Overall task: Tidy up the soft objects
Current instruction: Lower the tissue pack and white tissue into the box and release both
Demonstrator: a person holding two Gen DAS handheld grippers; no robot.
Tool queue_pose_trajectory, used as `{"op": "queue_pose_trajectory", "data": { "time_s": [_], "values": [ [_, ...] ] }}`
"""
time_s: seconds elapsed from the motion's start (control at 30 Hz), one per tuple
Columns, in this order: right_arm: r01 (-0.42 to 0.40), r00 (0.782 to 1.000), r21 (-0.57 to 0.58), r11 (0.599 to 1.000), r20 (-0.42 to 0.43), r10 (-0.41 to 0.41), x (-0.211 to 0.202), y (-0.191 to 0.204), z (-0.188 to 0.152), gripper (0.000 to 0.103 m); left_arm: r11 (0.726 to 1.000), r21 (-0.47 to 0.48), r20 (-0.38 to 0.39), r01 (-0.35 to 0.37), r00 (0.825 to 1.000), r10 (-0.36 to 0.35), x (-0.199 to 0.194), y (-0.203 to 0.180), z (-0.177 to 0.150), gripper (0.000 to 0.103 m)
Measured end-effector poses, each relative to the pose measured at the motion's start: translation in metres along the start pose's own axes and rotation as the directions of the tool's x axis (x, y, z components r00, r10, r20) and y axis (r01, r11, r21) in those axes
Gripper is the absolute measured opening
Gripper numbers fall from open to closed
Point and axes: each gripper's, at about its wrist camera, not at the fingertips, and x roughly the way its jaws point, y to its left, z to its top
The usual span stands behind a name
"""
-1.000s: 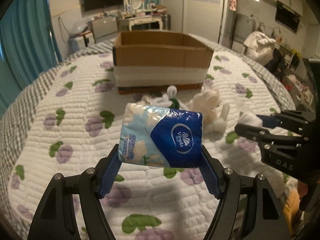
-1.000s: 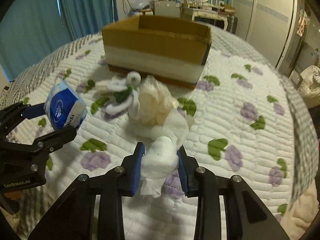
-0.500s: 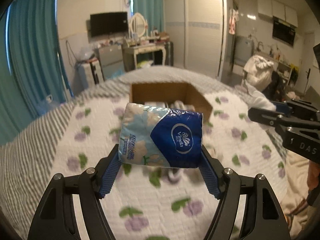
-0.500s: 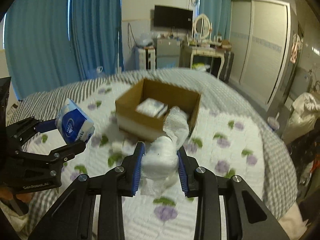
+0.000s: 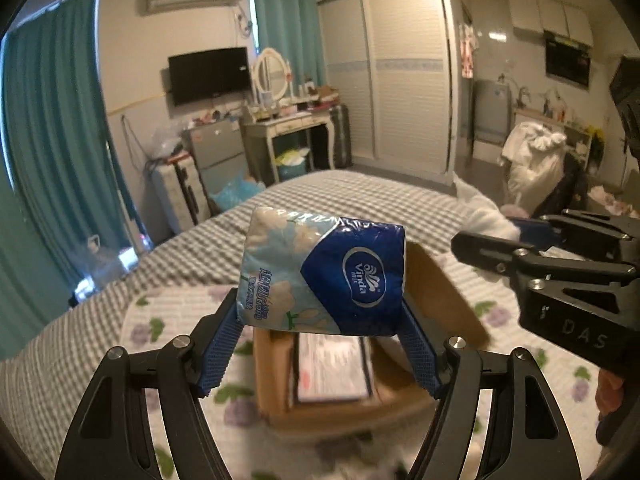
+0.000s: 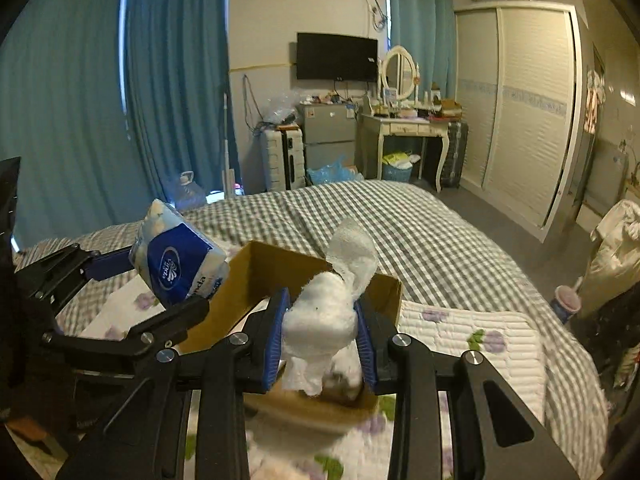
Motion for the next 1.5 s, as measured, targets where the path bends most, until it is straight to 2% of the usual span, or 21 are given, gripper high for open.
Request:
{"op": "queue_pose_trajectory", "data": {
  "time_s": [0.17, 0.23, 0.37, 0.5, 0.53, 0.57, 0.63, 0.8, 0.9, 1.0, 1.13, 1.23, 1.33, 1.5],
  "values": [
    [0.016, 0.998, 0.043, 0.999, -0.064, -0.013, 0.068, -0.02, -0.001, 0.032, 1.0, 0.015, -0.081, -0.023, 0.996, 0.024, 0.065, 0.006, -0.011, 0.073],
    [0.011, 0.996, 0.061, 0.998, -0.093, -0.005, 0.088, -0.029, -0.007, 0.032, 1.0, 0.016, -0.113, -0.019, 0.993, 0.021, 0.078, 0.007, -0.018, 0.073],
    [0.011, 0.994, 0.075, 0.997, -0.113, -0.002, 0.106, -0.037, -0.017, 0.032, 1.0, -0.01, -0.13, 0.01, 0.991, -0.011, 0.086, 0.007, -0.027, 0.073],
    [0.02, 0.994, 0.082, 0.996, -0.107, -0.011, 0.104, -0.037, -0.017, 0.032, 0.999, -0.036, -0.107, 0.022, 0.994, -0.026, 0.079, 0.005, -0.024, 0.075],
    [0.031, 0.995, 0.078, 0.996, -0.102, -0.023, 0.101, -0.036, -0.016, 0.039, 0.999, -0.042, -0.103, 0.017, 0.994, -0.021, 0.076, 0.006, -0.022, 0.076],
    [0.044, 0.995, 0.074, 0.996, -0.096, -0.037, 0.096, -0.035, -0.015, 0.054, 0.999, -0.047, -0.103, 0.007, 0.995, -0.012, 0.074, 0.007, -0.02, 0.083],
    [0.058, 0.996, 0.076, 0.995, -0.074, -0.052, 0.078, -0.032, -0.01, 0.072, 0.999, -0.049, -0.095, -0.005, 0.995, 0.0, 0.067, 0.004, -0.013, 0.09],
    [0.085, 0.996, 0.068, 0.994, -0.025, -0.083, 0.023, -0.029, 0.009, 0.073, 0.998, -0.032, -0.049, -0.051, 0.998, 0.049, 0.024, 0.004, 0.009, 0.091],
    [0.097, 0.995, 0.066, 0.993, 0.016, -0.098, -0.023, -0.026, 0.024, 0.073, 0.997, -0.022, 0.003, -0.069, 0.998, 0.069, -0.017, 0.005, 0.023, 0.091],
    [0.118, 0.991, 0.057, 0.991, 0.054, -0.121, -0.073, -0.02, 0.035, 0.079, 0.993, -0.024, 0.083, -0.113, 0.99, 0.114, -0.068, 0.009, 0.038, 0.091],
    [0.159, 0.982, 0.037, 0.987, 0.096, -0.162, -0.142, -0.012, 0.044, 0.085, 0.994, -0.05, 0.135, -0.1, 0.985, 0.106, -0.133, 0.018, 0.05, 0.091],
    [0.17, 0.979, 0.036, 0.985, 0.106, -0.172, -0.186, -0.003, 0.039, 0.088, 0.991, -0.062, 0.176, -0.118, 0.976, 0.127, -0.175, 0.019, 0.048, 0.103],
    [0.153, 0.981, 0.032, 0.988, 0.118, -0.156, -0.219, 0.007, 0.026, 0.096, 0.988, -0.07, 0.214, -0.138, 0.965, 0.15, -0.209, 0.02, 0.039, 0.103],
    [0.169, 0.981, 0.009, 0.986, 0.098, -0.169, -0.241, 0.023, -0.013, 0.1, 0.988, -0.102, 0.193, -0.114, 0.972, 0.132, -0.228, 0.025, 0.011, 0.103]
  ]
}}
